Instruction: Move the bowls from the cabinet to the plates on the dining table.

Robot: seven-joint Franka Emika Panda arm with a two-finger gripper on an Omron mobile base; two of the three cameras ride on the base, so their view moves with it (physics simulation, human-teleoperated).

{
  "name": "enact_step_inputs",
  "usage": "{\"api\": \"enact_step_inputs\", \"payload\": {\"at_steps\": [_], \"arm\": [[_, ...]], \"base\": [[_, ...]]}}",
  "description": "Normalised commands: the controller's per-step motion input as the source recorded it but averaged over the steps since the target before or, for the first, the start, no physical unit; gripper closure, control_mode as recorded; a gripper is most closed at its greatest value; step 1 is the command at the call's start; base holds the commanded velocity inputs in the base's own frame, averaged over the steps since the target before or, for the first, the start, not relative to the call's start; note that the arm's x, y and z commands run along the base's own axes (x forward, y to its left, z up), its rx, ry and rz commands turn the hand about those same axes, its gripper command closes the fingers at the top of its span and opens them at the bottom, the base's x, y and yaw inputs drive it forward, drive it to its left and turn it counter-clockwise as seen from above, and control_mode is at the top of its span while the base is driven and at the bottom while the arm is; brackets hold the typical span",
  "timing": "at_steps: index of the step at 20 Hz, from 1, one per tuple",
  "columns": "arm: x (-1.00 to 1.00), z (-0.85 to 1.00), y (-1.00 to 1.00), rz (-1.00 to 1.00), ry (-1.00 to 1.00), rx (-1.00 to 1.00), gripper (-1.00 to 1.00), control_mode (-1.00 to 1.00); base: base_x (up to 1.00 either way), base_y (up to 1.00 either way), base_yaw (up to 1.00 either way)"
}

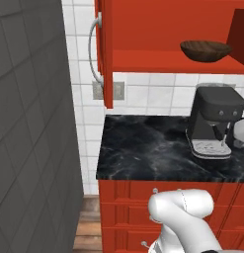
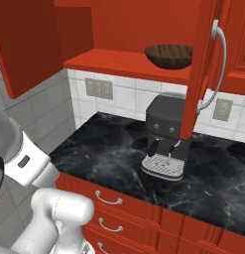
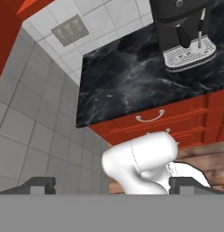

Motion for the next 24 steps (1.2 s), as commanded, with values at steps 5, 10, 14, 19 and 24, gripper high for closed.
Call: {"api": "enact_step_inputs", "payload": {"at_steps": [5, 10, 14, 19, 24], "arm": [[0.0, 0.0, 0.0, 0.0, 0.0, 0.0, -1.0, 1.0], [0.0, 0.0, 0.0, 0.0, 0.0, 0.0, -1.0, 1.0], [0.0, 0.0, 0.03, 0.0, 0.0, 0.0, -1.0, -1.0], [0.38, 0.0, 0.06, -0.03, 0.0, 0.0, -1.0, -1.0], [0.73, 0.0, 0.18, -0.14, 0.0, 0.0, -1.0, -1.0]], "base": [[0.16, 0.0, -0.01], [0.02, 0.01, 0.0], [0.0, 0.04, 0.0], [0.0, 0.0, 0.0], [0.0, 0.0, 0.0]]}}
